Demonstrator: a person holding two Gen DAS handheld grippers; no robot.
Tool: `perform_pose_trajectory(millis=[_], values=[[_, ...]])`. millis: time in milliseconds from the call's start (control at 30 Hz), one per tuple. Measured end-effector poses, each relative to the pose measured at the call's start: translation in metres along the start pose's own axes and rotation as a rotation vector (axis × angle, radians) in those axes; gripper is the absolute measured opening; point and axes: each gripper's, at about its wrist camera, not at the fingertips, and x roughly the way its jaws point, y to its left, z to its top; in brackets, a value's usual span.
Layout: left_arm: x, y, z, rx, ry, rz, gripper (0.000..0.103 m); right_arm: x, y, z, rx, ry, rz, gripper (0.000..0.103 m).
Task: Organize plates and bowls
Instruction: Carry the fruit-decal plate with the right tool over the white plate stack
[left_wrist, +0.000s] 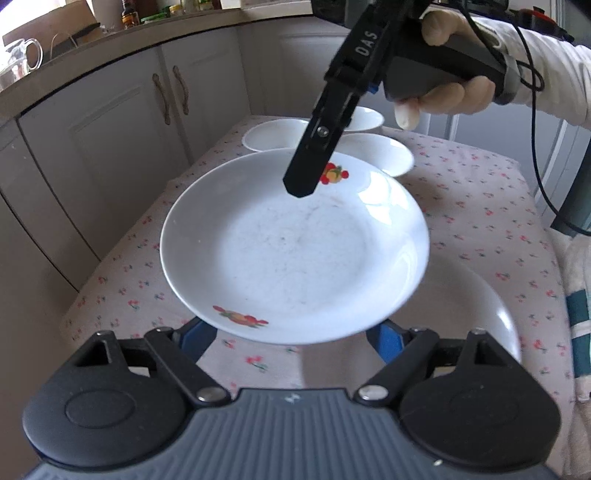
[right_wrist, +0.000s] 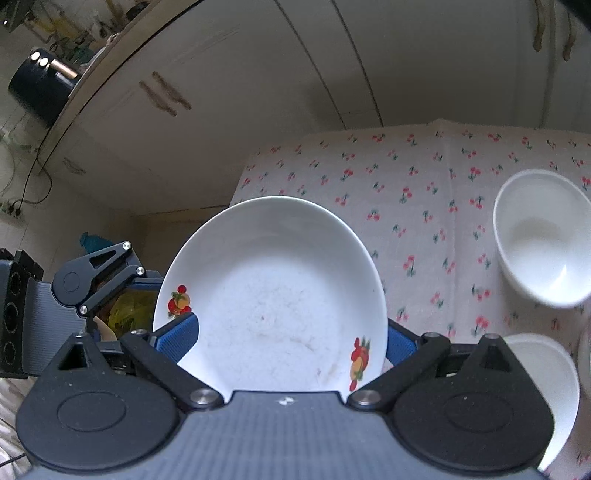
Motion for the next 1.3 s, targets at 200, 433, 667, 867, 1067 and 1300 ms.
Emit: perform_pose_trajectory(millis=[200,433,667,867,1067,1300], values=[[-0.010,-0.034,-0.014,-0.029,0.016,-0.010,0.087,-0.003,0.012,-0.038,-0.003,0.024,0.007,0.103],[-0.023,-0.064,-0.028,-0.040,0.042,-0.013,0.087,-0.004,0.025,-0.076,-0.021,0.040,0.017,0.103],[-0.025,-0.077,-0.039,-0.058,0.074,-0.022,0.087,0.004,0.030,-0.095,-0.016,0.063,0.026,0.103],[-0.023,-0.079,-0.044,-0.065,0.090,-0.029,0.087,0.015,0.032,-0.098,-0.015,0.086,0.025,0.103],[-0.023,-0.081,-0.045,-0.067,0.089,-0.035,0.087,0.014,0.035,-0.099,-0.022,0.089,0.016,0.103],[-0.023,-0.083,-0.047,-0.080,0.086,-0.047,0.087,0.017,0.038,-0.098,-0.042,0.098,-0.009,0.103]])
